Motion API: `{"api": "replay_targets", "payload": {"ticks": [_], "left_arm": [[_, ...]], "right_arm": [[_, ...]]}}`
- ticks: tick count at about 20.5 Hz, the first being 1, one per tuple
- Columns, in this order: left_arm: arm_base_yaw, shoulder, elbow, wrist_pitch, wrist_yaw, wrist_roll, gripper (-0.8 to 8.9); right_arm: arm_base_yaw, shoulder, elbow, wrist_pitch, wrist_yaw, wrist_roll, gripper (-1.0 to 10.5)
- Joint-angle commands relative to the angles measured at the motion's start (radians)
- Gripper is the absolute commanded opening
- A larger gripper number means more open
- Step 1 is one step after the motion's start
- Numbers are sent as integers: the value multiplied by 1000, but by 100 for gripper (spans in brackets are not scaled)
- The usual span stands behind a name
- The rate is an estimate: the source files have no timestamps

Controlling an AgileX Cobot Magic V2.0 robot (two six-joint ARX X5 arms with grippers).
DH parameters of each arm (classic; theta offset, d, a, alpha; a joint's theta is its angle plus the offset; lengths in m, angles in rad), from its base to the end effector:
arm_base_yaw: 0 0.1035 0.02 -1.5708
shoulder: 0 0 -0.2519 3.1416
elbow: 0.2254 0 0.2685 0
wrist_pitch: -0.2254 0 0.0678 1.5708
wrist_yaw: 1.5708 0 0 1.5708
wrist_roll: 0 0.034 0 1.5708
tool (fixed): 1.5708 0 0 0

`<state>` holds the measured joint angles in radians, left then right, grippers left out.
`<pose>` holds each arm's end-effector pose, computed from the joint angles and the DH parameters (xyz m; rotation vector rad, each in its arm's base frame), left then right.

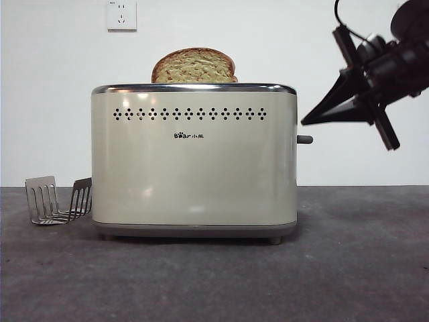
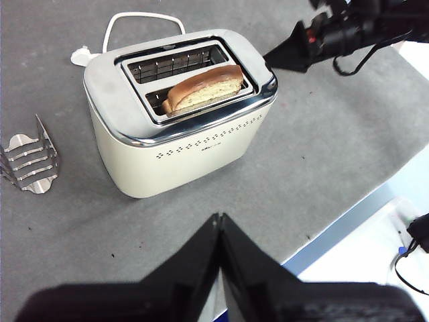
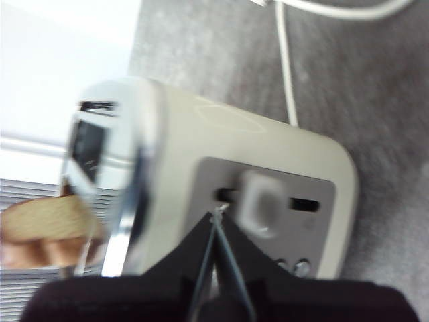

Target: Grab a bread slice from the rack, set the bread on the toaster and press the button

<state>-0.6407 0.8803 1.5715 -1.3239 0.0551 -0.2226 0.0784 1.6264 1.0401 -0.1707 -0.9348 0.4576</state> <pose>0.0831 -0.0643 0.4506 -0.0207 0.6876 -0.5984 0.3460 0.0546 0.1998 0.7275 0.9366 0.7910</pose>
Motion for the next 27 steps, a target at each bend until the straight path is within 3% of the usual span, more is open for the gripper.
{"api": "replay_targets", "payload": {"ticks": [1, 5, 27], "left_arm": [[-2, -5, -7, 3, -3, -13, -5], [-2, -5, -7, 3, -3, -13, -5], [-2, 8, -7, 3, -2, -9, -4]], "right_arm": [[1, 40, 13, 8, 1, 14, -7], [1, 69, 16, 6, 55, 14, -7], [14, 253, 16, -101, 136, 21, -7]]}}
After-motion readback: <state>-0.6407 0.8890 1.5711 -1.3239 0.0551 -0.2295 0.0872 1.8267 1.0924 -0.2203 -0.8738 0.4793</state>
